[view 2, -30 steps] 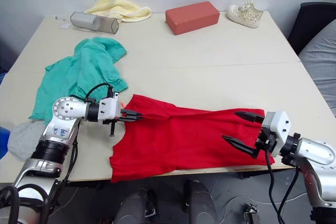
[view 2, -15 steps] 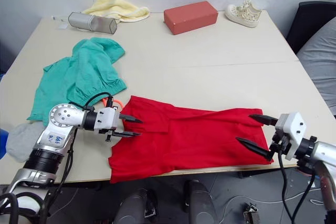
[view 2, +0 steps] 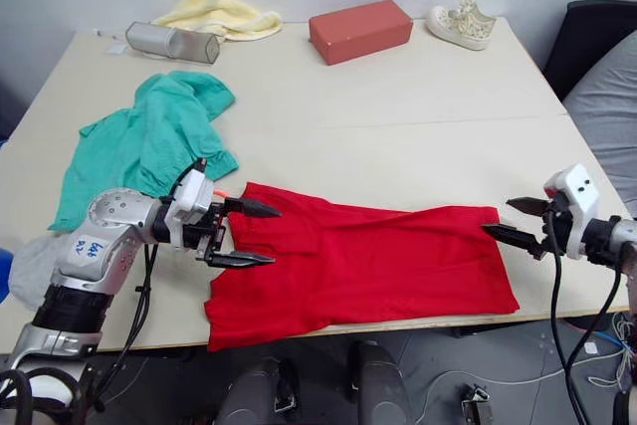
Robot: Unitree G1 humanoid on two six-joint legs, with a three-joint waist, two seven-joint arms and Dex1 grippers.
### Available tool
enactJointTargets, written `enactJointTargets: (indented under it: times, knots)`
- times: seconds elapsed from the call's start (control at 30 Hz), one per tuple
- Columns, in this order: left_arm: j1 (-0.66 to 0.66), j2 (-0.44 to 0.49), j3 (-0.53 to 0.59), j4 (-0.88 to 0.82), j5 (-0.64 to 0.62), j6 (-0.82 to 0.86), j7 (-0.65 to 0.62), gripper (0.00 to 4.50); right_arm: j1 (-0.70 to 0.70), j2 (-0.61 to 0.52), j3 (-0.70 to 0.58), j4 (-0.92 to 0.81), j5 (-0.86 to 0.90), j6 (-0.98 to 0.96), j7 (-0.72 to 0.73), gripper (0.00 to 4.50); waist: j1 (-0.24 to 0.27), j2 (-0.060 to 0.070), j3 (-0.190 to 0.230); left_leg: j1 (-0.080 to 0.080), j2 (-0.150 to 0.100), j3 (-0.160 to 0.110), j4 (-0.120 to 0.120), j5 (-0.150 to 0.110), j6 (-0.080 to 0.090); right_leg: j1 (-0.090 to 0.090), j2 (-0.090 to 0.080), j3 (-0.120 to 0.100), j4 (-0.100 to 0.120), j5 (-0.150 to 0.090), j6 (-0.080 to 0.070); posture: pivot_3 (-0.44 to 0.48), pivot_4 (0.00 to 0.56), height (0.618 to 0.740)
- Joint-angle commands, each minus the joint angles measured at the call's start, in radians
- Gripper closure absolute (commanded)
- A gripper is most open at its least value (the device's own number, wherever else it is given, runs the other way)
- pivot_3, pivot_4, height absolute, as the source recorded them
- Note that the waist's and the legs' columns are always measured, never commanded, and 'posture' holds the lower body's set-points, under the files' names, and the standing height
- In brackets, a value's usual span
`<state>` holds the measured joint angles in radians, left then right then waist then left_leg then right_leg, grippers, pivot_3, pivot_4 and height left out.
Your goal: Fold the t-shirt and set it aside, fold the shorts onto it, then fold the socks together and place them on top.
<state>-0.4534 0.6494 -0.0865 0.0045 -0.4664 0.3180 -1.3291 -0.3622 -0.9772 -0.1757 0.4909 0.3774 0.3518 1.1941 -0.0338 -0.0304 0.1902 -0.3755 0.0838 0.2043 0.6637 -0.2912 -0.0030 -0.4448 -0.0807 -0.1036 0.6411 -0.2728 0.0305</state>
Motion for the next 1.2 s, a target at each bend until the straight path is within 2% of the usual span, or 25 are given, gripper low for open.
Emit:
enactJointTargets:
  times: [0.03, 0.23, 0.33, 0.67, 0.73, 0.83, 0.97, 1.2]
  knots:
    - [0.005, -0.014, 0.016, -0.042, -0.014, -0.01, 0.019, 0.02, -0.053, -0.001, 0.009, 0.045, -0.024, -0.026, 0.026, 0.0, 0.0, 0.0, 0.0, 0.0, 0.0, 0.0, 0.0, 0.0, 0.0, 0.0, 0.0, 0.0, 0.0, 0.0, 0.0, 0.0, 0.15, 0.74]
    - [0.024, -0.027, 0.003, -0.052, -0.004, -0.027, 0.024, 0.02, -0.106, 0.015, 0.04, 0.1, -0.053, -0.049, 0.063, 0.0, 0.0, 0.0, 0.0, 0.0, 0.0, 0.0, 0.0, 0.001, 0.0, 0.0, -0.001, 0.0, 0.0, 0.0, 0.0, 0.0, 0.15, 0.74]
    - [0.029, -0.029, 0.002, -0.058, -0.002, -0.03, 0.029, 0.0, -0.118, 0.024, 0.043, 0.115, -0.06, -0.054, 0.07, 0.55, 0.001, 0.0, 0.0, 0.0, 0.001, 0.0, 0.0, 0.001, -0.001, 0.0, -0.001, 0.0, 0.0, 0.0, 0.0, 0.0, 0.15, 0.74]
    - [0.031, -0.025, 0.004, -0.054, 0.005, -0.039, 0.032, 0.0, -0.12, 0.028, 0.017, 0.121, -0.065, -0.135, 0.086, 4.0, 0.001, 0.0, 0.0, 0.0, 0.001, 0.0, 0.0, 0.001, -0.001, 0.0, -0.001, 0.0, 0.001, 0.0, 0.0, 0.0, 0.15, 0.74]
    - [0.032, -0.025, 0.003, -0.053, 0.006, -0.043, 0.033, 0.0, -0.102, 0.018, 0.008, 0.11, -0.062, -0.17, 0.101, 4.44, 0.001, 0.0, 0.0, 0.0, 0.001, 0.0, 0.0, 0.001, -0.001, 0.0, -0.001, 0.0, 0.0, 0.0, 0.0, 0.0, 0.15, 0.74]
    - [0.034, -0.025, 0.002, -0.052, 0.008, -0.048, 0.033, 0.0, -0.068, 0.014, -0.011, 0.084, -0.055, -0.235, 0.117, 4.44, 0.003, 0.0, 0.0, 0.0, 0.001, -0.001, 0.0, 0.001, -0.001, 0.0, -0.001, 0.0, 0.001, 0.0, 0.0, 0.0, 0.15, 0.74]
    - [0.034, -0.023, 0.0, -0.042, 0.015, -0.057, 0.031, 0.0, 0.041, 0.026, -0.085, 0.018, -0.046, -0.478, 0.128, 4.44, 0.006, 0.0, 0.0, 0.0, 0.001, -0.001, 0.0, 0.001, -0.001, 0.0, -0.001, 0.0, 0.0, 0.0, 0.0, 0.0, 0.15, 0.74]
    - [0.027, -0.02, -0.001, -0.028, 0.024, -0.064, 0.023, 0.0, 0.158, 0.043, -0.117, -0.007, -0.046, -0.71, 0.143, 4.44, 0.002, 0.0, 0.0, 0.001, 0.0, -0.001, 0.0, 0.001, -0.001, 0.001, -0.001, 0.0, 0.0, 0.0, 0.0, 0.0, 0.15, 0.74]
